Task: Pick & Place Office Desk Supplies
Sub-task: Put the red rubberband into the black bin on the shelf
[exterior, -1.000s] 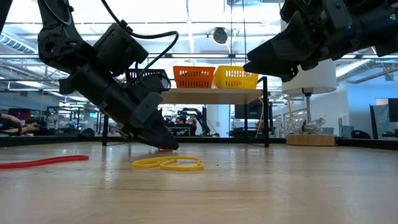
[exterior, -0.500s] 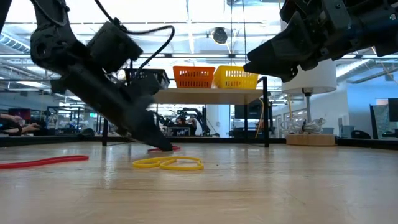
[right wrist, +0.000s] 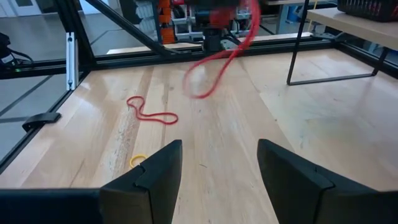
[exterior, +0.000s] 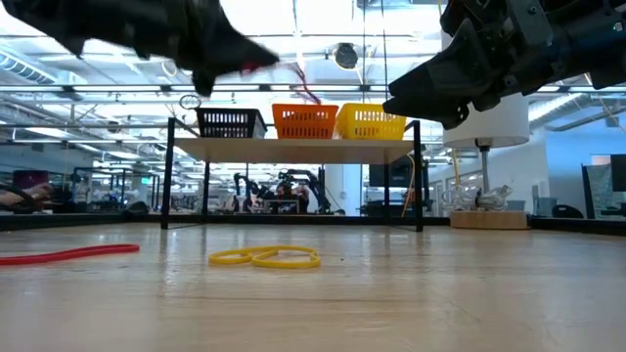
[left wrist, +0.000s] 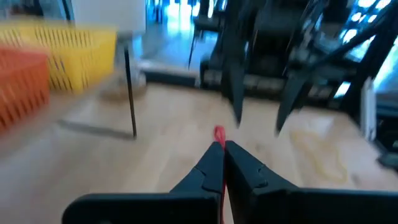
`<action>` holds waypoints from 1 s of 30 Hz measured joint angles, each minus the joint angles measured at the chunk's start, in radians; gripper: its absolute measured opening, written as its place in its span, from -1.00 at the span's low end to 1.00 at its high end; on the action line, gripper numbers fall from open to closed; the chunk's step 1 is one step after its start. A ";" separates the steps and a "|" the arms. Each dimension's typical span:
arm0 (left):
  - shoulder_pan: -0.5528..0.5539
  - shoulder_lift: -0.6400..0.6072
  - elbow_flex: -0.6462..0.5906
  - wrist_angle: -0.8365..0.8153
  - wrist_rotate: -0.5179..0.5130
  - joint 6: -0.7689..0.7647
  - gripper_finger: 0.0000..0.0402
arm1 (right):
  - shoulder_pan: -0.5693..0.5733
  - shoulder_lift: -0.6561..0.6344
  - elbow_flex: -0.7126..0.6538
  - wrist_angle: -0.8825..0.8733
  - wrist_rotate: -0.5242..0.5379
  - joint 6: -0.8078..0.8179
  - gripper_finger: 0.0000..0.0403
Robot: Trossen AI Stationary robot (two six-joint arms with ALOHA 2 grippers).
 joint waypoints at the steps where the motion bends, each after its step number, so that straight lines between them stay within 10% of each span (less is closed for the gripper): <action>1: 0.000 -0.026 0.000 0.001 0.000 0.018 -1.00 | 0.000 0.000 0.000 0.001 0.000 -0.003 -0.01; 19: 0.019 -0.198 0.011 -0.041 0.008 0.134 -1.00 | -0.054 0.000 0.000 0.142 -0.003 -0.032 -0.01; 30: 0.065 -0.287 0.312 -0.486 -0.429 0.392 -1.00 | -0.057 0.023 0.000 0.122 -0.005 0.002 -0.01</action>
